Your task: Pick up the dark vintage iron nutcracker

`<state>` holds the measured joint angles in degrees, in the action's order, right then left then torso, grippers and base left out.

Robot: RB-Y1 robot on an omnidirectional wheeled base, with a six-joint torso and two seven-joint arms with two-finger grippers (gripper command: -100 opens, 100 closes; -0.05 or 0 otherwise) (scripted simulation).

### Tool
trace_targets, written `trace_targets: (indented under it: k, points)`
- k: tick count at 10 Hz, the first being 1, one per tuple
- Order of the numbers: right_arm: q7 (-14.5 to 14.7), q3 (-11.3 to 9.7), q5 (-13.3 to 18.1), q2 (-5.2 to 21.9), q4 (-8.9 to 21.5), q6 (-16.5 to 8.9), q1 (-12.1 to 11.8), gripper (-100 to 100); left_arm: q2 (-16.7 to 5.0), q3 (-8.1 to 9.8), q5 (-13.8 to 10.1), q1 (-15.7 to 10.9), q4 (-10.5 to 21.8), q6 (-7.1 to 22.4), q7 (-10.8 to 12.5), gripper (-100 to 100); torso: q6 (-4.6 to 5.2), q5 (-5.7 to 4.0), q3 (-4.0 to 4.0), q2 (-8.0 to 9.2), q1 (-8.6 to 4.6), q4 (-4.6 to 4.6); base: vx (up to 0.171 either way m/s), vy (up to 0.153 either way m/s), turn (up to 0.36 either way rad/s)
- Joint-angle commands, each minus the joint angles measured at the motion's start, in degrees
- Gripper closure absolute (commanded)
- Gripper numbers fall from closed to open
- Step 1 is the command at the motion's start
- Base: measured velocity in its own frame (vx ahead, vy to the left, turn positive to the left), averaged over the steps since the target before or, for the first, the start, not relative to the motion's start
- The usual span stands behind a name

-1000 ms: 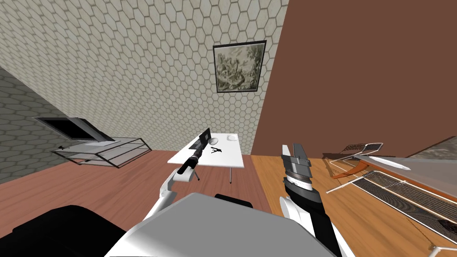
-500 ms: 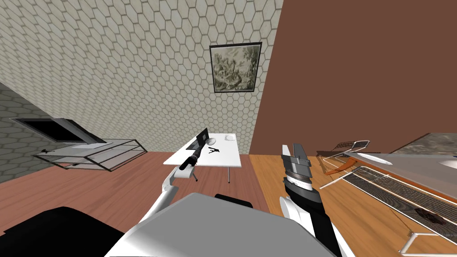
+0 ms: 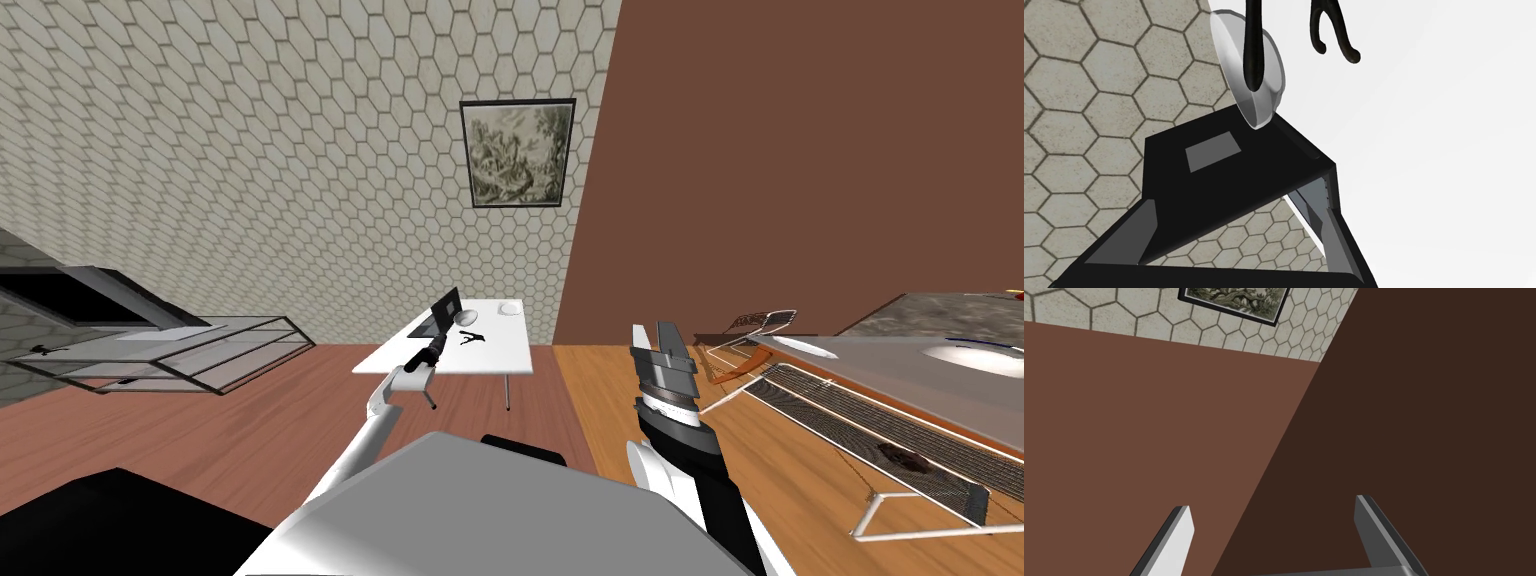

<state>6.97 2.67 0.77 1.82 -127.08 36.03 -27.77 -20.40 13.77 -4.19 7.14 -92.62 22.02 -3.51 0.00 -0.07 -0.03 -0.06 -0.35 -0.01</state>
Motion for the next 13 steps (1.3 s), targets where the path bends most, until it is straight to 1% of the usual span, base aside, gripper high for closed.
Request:
trace_targets:
  k: [1, 2, 3, 4, 5, 9, 13]
  points:
    - [0.0, 0.0, 0.0, 0.0, 0.0, 0.0, 0.0, 0, -1.14, 1.64, 0.21, -1.84, 2.86, 2.81, -0.04, -100, 0.0, 0.0, 0.0, 0.0, 0.0, 0.0, 0.007, -0.122, -0.078]
    - [0.0, 0.0, 0.0, 0.0, 0.0, 0.0, 0.0, 0, -1.14, 1.64, 0.21, -1.84, 3.5, 2.81, -0.04, -100, -0.02, -0.03, 0.01, 0.02, -0.08, 0.0, 0.007, -0.083, -0.02]
    - [0.0, 0.0, 0.0, 0.0, 0.0, 0.0, 0.0, 0, -1.53, 2.66, 0.59, -3.18, 5.58, 4.27, -0.14, -100, -0.03, -0.01, 0.02, 0.03, 0.02, 0.0, 0.022, -0.071, -0.066]
    - [0.0, 0.0, 0.0, 0.0, 0.0, 0.0, 0.0, 0, -1.88, 3.67, 0.98, -4.49, 6.93, 5.59, -0.24, -100, -0.01, 0.01, -0.01, -0.02, 0.07, 0.0, 0.032, -0.09, -0.091]
    - [0.0, 0.0, 0.0, 0.0, 0.0, 0.0, 0.0, 0, -1.88, 3.67, 0.98, -4.49, 7.58, 5.59, -0.24, -100, -0.01, 0.0, -0.03, -0.05, 0.02, -0.01, 0.024, -0.071, -0.031]
    - [0.0, 0.0, 0.0, 0.0, 0.0, 0.0, -0.01, 0, -2.85, 7.36, 2.42, -9.19, 14.7, 9.58, -0.72, -100, -0.01, -0.03, -0.04, -0.07, -0.09, -0.01, 0.03, -0.105, -0.074]
    - [0.0, 0.0, 0.0, 0.0, 0.0, 0.0, -0.01, 0, -3.21, 10.11, 3.52, -12.65, 19.96, 11.79, -1.18, -100, -0.02, -0.03, -0.1, -0.18, -0.04, -0.04, 0.06, -0.106, -0.067]
